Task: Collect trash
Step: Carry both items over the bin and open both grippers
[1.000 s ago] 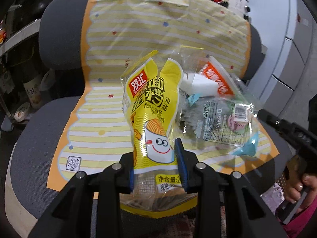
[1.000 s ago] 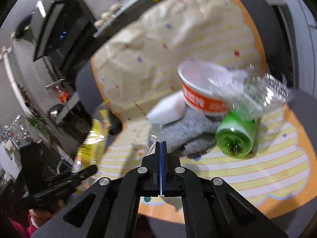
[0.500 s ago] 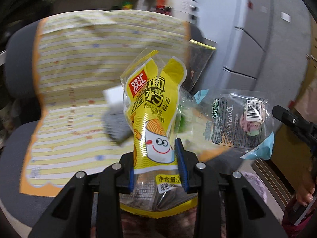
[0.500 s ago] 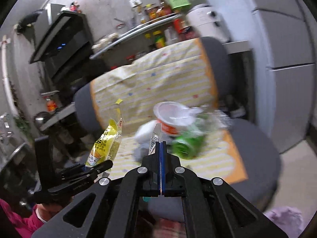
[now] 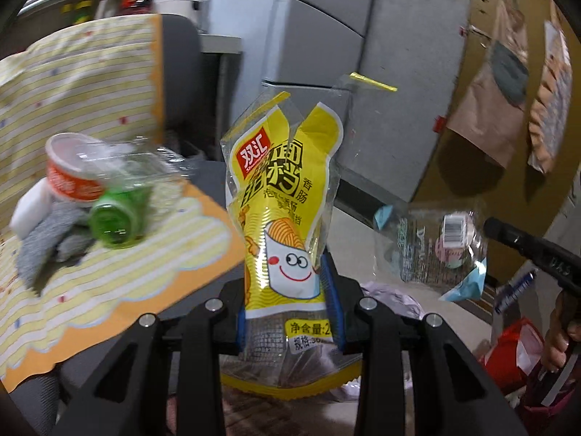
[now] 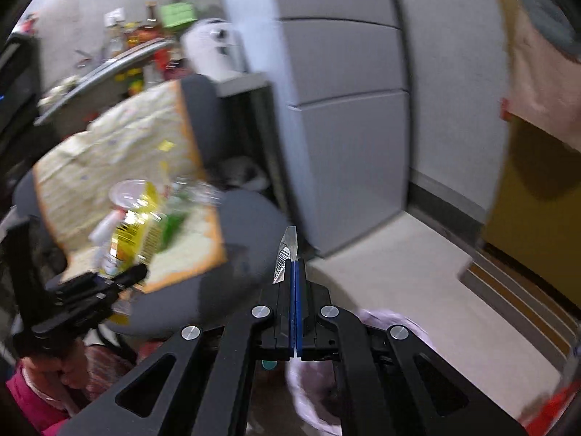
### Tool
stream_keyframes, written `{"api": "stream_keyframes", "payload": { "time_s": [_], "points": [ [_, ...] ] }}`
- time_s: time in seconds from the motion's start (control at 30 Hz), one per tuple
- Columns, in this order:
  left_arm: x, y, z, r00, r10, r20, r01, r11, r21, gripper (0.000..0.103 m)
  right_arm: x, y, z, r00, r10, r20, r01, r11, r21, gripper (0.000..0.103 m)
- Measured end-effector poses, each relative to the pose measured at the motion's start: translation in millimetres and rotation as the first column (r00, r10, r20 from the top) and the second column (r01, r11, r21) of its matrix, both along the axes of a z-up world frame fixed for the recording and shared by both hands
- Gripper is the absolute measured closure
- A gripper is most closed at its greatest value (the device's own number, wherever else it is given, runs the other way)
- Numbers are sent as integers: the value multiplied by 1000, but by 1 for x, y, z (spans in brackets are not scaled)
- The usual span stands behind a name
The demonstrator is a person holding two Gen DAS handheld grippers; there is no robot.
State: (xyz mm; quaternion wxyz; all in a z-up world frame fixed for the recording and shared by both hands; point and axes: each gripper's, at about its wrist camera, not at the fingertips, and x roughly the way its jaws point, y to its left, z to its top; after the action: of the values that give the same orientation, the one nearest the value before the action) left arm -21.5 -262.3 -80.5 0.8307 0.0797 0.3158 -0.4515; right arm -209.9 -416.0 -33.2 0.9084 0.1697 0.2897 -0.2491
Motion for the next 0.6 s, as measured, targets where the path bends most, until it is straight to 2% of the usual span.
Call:
{"api": "stream_keyframes", "payload": {
  "time_s": [0.2, 0.23, 0.4, 0.47, 0.6],
  "points": [
    [-2, -19, -13, 999, -37, -11, 37, 999, 38, 71, -9, -25, -40, 992, -82, -98, 86, 995, 46, 102],
    [-1, -20, -15, 999, -39, -15, 39, 998, 43, 71, -8, -27, -44, 990, -87, -108, 93, 994, 48, 98],
    [-4, -24, -22, 999, -45, -28, 47, 997, 63, 71, -11, -41, -70, 978, -130, -162, 143, 987, 77, 94],
    [-5, -26, -25, 998, -52, -33, 54, 996, 68, 71, -15, -44, -73, 979, -130, -158, 147, 985, 95, 89],
    [-8, -33, -28, 997, -75, -36, 78, 993, 86, 71, -18, -45, -66, 983, -139, -120, 151, 984, 96, 88]
  ]
}}
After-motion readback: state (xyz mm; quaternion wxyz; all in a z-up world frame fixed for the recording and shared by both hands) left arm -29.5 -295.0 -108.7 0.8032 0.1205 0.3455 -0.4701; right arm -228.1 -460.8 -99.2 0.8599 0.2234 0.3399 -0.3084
